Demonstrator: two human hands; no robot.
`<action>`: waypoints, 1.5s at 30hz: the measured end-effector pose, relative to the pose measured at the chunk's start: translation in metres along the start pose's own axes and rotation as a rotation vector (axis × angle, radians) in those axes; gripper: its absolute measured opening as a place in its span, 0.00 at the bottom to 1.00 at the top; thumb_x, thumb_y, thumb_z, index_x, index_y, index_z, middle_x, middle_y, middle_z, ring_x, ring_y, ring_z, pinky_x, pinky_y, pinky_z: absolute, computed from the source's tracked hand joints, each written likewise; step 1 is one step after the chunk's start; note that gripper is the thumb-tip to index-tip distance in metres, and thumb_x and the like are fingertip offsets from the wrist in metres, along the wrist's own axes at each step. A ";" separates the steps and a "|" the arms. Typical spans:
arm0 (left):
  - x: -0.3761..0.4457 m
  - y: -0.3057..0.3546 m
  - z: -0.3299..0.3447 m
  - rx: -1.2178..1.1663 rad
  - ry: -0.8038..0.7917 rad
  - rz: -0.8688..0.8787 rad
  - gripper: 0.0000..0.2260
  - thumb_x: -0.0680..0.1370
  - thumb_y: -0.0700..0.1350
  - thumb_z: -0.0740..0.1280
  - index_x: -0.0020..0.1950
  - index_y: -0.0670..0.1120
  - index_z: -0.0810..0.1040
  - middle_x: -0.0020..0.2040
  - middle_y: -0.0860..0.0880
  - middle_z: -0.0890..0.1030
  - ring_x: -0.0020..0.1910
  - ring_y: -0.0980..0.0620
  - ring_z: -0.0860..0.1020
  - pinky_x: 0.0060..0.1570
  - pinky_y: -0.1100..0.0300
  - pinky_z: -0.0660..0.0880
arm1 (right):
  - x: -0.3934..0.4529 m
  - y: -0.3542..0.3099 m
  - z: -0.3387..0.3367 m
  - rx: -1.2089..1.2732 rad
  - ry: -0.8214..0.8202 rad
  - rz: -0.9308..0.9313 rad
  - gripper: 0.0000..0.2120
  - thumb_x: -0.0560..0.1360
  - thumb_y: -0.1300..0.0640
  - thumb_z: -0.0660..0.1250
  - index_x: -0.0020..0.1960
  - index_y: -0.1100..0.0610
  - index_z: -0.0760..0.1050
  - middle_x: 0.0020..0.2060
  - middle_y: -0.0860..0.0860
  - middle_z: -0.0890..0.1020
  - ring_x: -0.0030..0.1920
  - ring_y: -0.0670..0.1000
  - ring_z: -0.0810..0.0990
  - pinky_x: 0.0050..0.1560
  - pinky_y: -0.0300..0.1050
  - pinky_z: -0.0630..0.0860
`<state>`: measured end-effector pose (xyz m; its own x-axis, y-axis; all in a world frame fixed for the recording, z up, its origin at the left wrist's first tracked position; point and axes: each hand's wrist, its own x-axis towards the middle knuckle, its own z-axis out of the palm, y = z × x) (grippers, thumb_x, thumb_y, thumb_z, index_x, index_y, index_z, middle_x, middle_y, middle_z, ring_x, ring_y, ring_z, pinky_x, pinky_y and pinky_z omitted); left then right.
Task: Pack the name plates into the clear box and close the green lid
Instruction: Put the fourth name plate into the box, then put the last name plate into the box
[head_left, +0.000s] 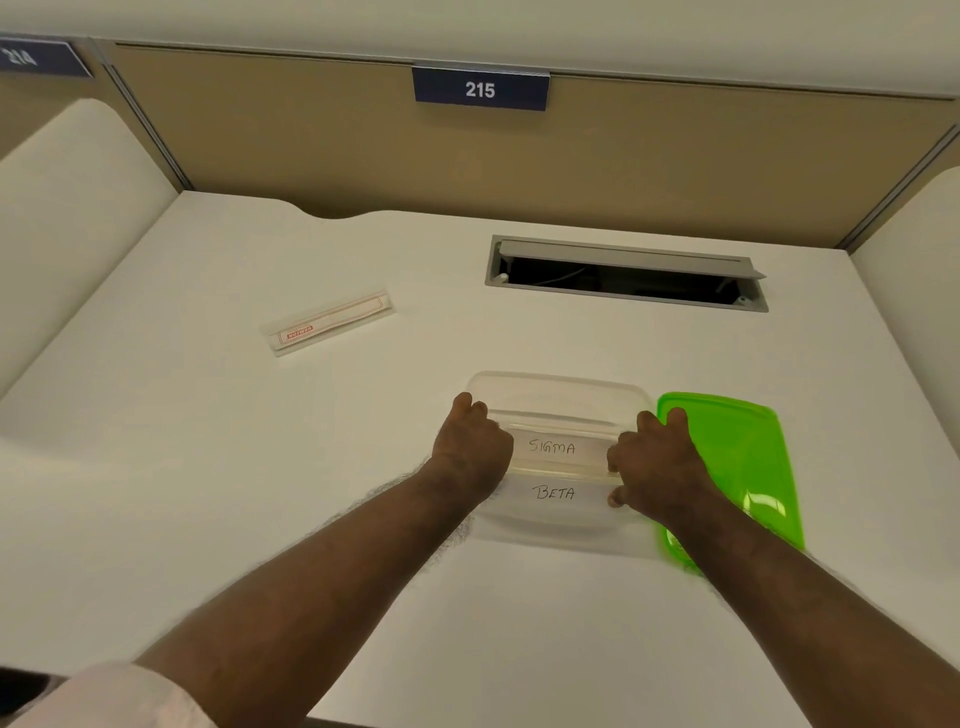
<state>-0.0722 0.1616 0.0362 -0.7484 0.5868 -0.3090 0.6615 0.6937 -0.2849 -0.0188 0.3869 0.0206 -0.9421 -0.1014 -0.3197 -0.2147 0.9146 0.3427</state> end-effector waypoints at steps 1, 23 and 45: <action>0.000 0.001 0.001 -0.001 -0.003 0.004 0.04 0.73 0.42 0.65 0.45 0.47 0.78 0.46 0.49 0.82 0.52 0.45 0.72 0.63 0.49 0.59 | 0.001 -0.001 0.000 0.001 -0.001 0.000 0.23 0.63 0.33 0.69 0.51 0.47 0.80 0.48 0.46 0.83 0.55 0.53 0.72 0.54 0.55 0.55; -0.007 -0.049 -0.002 -0.342 0.586 -0.193 0.09 0.74 0.46 0.64 0.48 0.50 0.83 0.45 0.52 0.81 0.43 0.47 0.76 0.45 0.52 0.67 | 0.008 0.001 -0.047 0.270 0.246 0.183 0.20 0.71 0.31 0.58 0.55 0.41 0.76 0.49 0.40 0.82 0.54 0.49 0.76 0.55 0.53 0.60; -0.029 -0.218 0.103 -0.440 0.397 -0.800 0.30 0.72 0.46 0.64 0.74 0.45 0.64 0.74 0.46 0.67 0.71 0.45 0.64 0.65 0.41 0.60 | 0.158 -0.134 -0.138 0.430 0.394 -0.079 0.28 0.76 0.40 0.57 0.74 0.48 0.61 0.75 0.48 0.64 0.75 0.50 0.59 0.68 0.57 0.58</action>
<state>-0.1904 -0.0496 0.0136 -0.9811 -0.0800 0.1764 -0.0611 0.9921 0.1098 -0.1740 0.1939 0.0465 -0.9699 -0.2381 0.0506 -0.2417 0.9667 -0.0840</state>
